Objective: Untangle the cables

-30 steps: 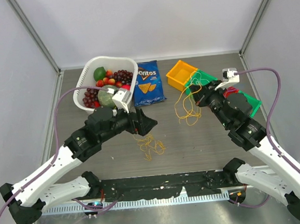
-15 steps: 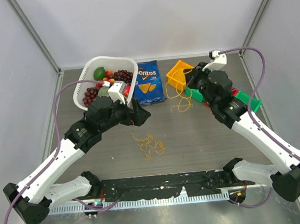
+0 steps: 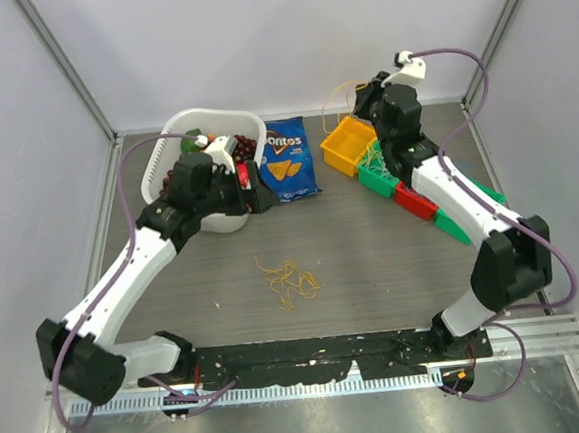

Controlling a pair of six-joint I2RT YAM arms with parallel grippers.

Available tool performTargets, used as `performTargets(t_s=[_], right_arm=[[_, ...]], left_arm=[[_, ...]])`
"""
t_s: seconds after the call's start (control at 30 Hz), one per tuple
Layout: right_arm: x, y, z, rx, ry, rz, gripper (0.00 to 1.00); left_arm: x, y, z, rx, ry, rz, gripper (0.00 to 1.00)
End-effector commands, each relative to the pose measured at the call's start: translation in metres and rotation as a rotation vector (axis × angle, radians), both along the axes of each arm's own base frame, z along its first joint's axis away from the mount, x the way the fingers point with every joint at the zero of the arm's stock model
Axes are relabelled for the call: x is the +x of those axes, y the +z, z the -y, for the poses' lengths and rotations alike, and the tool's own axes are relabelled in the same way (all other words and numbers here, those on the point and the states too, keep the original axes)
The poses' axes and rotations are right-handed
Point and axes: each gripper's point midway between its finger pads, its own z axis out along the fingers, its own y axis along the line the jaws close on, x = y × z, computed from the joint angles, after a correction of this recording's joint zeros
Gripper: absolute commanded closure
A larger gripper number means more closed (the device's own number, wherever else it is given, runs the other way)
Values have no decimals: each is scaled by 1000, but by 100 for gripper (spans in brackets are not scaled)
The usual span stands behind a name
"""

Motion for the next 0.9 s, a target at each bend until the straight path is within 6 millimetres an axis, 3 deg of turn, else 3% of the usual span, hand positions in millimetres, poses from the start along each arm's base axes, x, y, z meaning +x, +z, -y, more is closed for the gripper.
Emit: performTargets(t_s=[0.0,0.03,0.13,0.17,0.2,0.23,0.27,0.3,0.33,0.37,0.4,0.43,0.47,0.5,0.67,0.87], right_arm=[[38,37,5,-26,-61,151,99],[41,46,2,-31,-51,179,99],[55,37,-3,-66,-45,183,99],[59,44,-1,-53,-65,208,99],[67,35,-1,-54,-79,194,99],[71,45,4,-44,-115,202,99],[80,31,4,-60,-128,169,99],[85,43,6,-58,-141,186,99],[94,24,5,-83,-148,132,99],[97,39,7,-74,-168,152,99],[105,22,6,-88,-169,97,99],[109,34,7,-79,-172,107,99],[115,21,7,-105,-183,63,99],[117,29,8,-106,-193,71,99],[128,14,20,-127,-261,45,99],[145,-38,13,-180,-237,-47,99]], left_arm=[[20,9,-1,-18,-84,-29,10],[21,7,-8,21,-75,-34,9],[14,8,-29,135,-49,-17,8],[14,3,-37,168,-17,-24,8],[11,-1,-43,184,-1,-26,8],[7,-6,-46,190,0,-24,8],[0,-7,-48,184,4,-22,8],[-5,-4,-50,170,15,-23,8],[-10,0,-51,156,23,-26,7],[-14,8,-53,140,32,-26,7],[-18,16,-54,133,40,-35,7],[-20,29,-56,132,43,-29,7],[-24,36,-57,149,33,-37,7],[-24,51,-58,156,24,-20,7],[-22,65,-61,191,21,-28,8],[-10,78,-69,247,59,-13,8]])
